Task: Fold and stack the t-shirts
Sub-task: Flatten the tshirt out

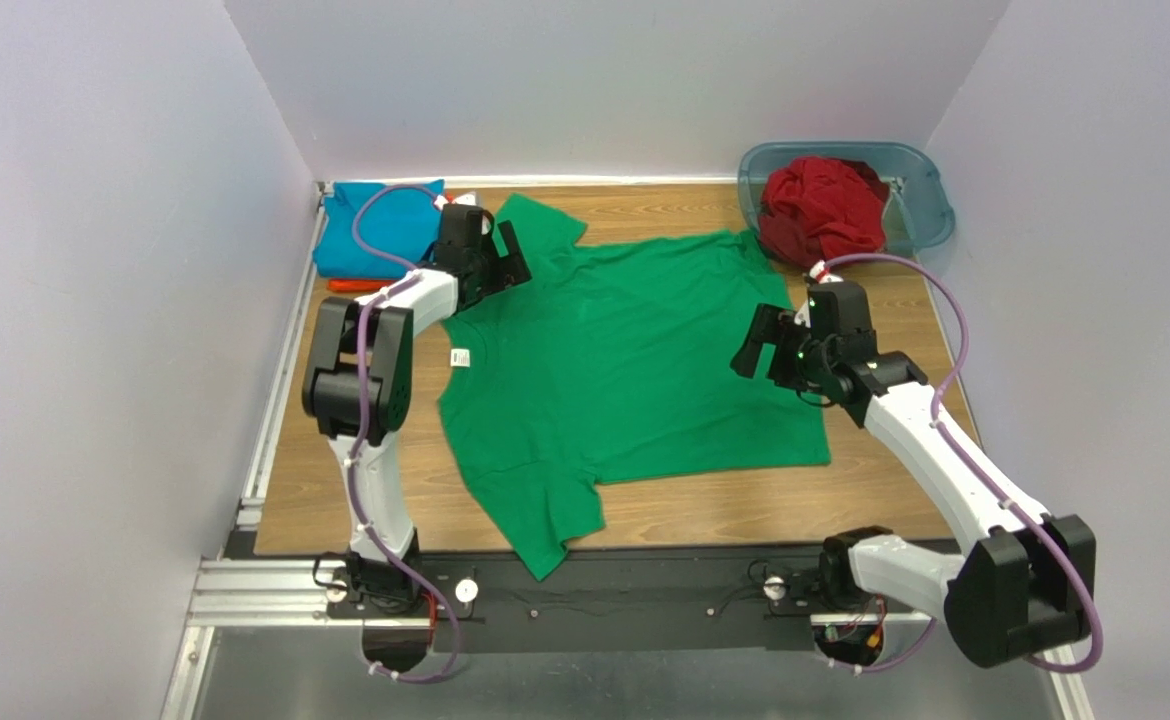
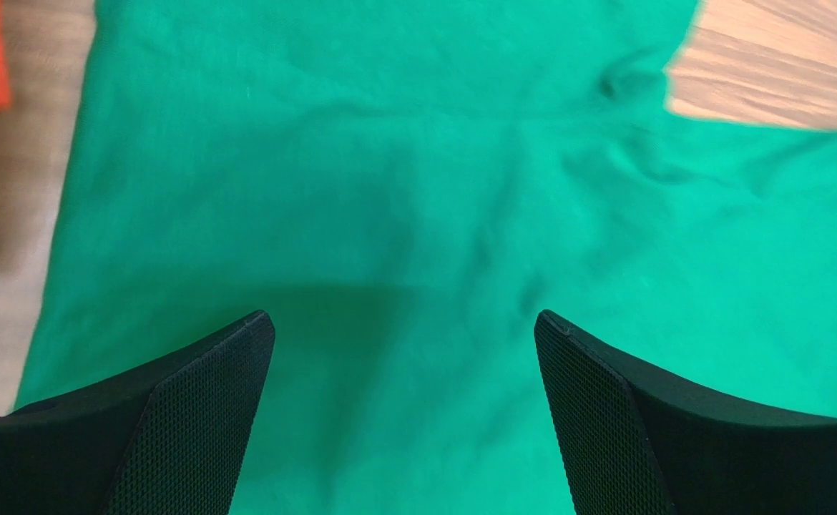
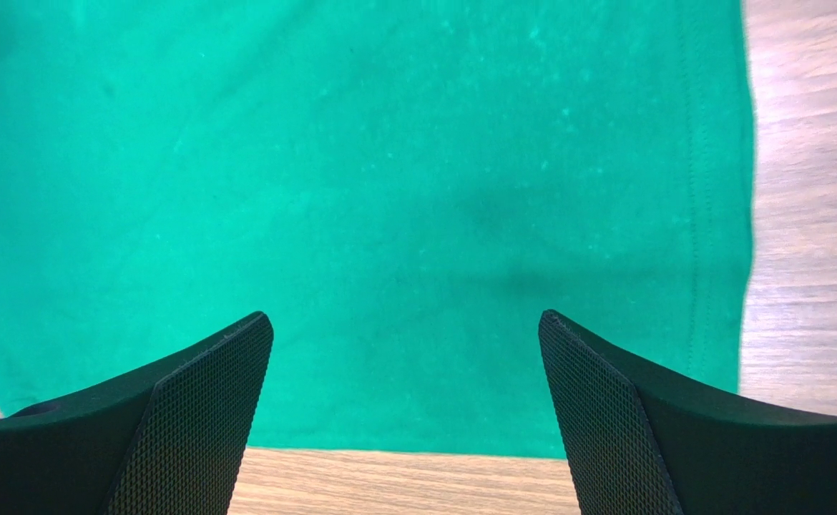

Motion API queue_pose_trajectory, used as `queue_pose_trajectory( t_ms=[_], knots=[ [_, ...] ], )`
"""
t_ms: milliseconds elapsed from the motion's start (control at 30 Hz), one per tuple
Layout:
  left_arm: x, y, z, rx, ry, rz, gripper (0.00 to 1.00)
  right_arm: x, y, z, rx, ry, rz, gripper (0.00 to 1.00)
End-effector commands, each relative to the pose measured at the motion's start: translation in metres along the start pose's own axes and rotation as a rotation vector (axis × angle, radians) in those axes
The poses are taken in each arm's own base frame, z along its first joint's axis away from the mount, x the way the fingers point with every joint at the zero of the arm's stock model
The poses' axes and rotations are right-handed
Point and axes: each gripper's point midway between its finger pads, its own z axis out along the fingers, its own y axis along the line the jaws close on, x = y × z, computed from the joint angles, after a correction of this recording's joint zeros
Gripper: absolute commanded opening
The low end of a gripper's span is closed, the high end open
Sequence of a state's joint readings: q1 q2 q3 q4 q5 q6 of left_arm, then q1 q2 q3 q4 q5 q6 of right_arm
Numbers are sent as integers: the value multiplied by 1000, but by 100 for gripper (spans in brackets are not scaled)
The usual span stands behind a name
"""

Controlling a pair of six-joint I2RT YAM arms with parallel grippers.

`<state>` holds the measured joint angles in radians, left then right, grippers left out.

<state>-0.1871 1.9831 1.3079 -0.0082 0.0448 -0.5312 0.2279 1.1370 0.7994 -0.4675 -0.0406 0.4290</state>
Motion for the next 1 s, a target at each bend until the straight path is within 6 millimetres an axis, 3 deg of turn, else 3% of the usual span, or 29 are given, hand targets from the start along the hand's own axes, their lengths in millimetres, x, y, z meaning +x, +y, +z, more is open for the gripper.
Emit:
queue_pose_trajectory(
  t_ms=[0, 67, 233, 267, 300, 400, 433, 467, 500, 533, 567, 600, 833, 967],
  knots=[
    [1, 10, 21, -51, 48, 16, 98, 1, -15, -12, 77, -13, -9, 100],
    [7, 17, 33, -88, 84, 22, 98, 3, -16, -14, 82, -10, -10, 100],
    [-12, 17, 46, -131, 89, 13, 98, 3, -20, -16, 106, -20, 6, 100],
    [-5, 21, 54, -146, 114, 14, 99, 2, -20, -17, 105, -25, 6, 100],
    [-16, 16, 55, -143, 107, 20, 98, -1, -20, -18, 106, -32, 6, 100],
    [-16, 19, 72, -165, 139, 28, 98, -5, -20, -22, 112, -46, -2, 100],
    [-29, 12, 71, -150, 109, 30, 98, -7, -20, -23, 115, -51, -1, 100],
    [-21, 18, 78, -166, 140, 29, 98, -8, -21, -24, 119, -54, -1, 100],
    [-24, 17, 80, -163, 139, 32, 98, -8, -20, -24, 118, -55, -1, 100],
    [-41, 11, 81, -151, 109, 32, 98, -9, -21, -25, 122, -59, -1, 100],
    [-37, 15, 89, -159, 120, 26, 98, -10, -21, -27, 122, -62, -1, 100],
    [-48, 11, 87, -153, 113, 27, 98, -11, -21, -28, 125, -67, -3, 100],
    [-58, 10, 97, -101, 105, 14, 98, -16, -25, -34, 150, -99, 9, 100],
    [-79, -3, 86, -65, 59, 14, 99, -18, -28, -33, 170, -105, 17, 100]
  ],
)
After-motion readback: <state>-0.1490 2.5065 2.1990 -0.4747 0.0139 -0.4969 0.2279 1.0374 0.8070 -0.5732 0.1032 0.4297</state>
